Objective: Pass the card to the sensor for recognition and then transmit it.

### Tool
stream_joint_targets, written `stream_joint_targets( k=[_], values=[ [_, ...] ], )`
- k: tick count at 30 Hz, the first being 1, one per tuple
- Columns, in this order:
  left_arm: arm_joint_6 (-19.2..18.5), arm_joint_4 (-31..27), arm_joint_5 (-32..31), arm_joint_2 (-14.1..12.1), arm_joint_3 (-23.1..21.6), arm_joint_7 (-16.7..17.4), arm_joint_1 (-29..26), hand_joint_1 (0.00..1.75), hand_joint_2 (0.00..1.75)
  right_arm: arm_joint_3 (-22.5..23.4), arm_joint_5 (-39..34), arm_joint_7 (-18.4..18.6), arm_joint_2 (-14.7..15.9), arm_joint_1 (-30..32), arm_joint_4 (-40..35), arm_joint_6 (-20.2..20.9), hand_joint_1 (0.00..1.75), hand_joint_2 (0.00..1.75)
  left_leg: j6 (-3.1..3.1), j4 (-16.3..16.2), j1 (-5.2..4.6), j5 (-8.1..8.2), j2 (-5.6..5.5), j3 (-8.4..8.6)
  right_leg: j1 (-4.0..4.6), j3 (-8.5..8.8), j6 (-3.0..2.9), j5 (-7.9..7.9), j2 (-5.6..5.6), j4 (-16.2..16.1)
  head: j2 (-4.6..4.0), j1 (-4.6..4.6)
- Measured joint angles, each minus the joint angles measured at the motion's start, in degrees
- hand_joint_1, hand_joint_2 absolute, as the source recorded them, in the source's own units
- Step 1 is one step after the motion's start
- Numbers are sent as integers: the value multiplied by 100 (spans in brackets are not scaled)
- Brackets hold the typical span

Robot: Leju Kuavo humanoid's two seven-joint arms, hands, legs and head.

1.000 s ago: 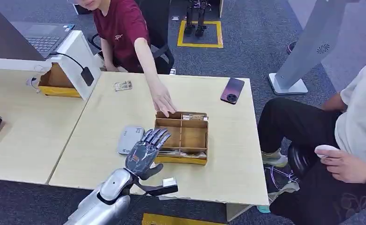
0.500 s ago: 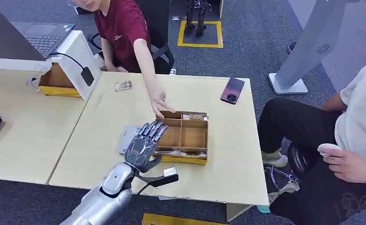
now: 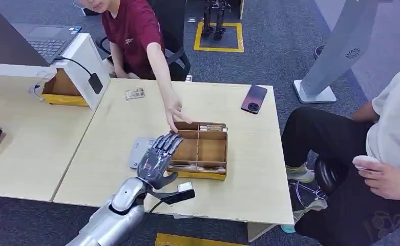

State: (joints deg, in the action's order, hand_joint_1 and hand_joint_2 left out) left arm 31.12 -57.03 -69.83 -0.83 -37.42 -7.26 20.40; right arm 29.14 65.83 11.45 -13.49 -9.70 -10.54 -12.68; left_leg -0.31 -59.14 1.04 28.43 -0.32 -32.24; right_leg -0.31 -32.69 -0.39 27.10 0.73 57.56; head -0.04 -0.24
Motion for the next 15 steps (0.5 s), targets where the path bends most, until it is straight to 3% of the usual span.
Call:
stream_joint_targets(
  k=[15],
  values=[
    [-212, -185, 229, -22, 4, -129, -5, 0, 175, 15, -4, -24, 0, 6, 0, -11, 0, 175, 0, 0, 0, 0, 0, 0, 0, 0, 0, 0, 0, 0, 0, 0]
  ],
)
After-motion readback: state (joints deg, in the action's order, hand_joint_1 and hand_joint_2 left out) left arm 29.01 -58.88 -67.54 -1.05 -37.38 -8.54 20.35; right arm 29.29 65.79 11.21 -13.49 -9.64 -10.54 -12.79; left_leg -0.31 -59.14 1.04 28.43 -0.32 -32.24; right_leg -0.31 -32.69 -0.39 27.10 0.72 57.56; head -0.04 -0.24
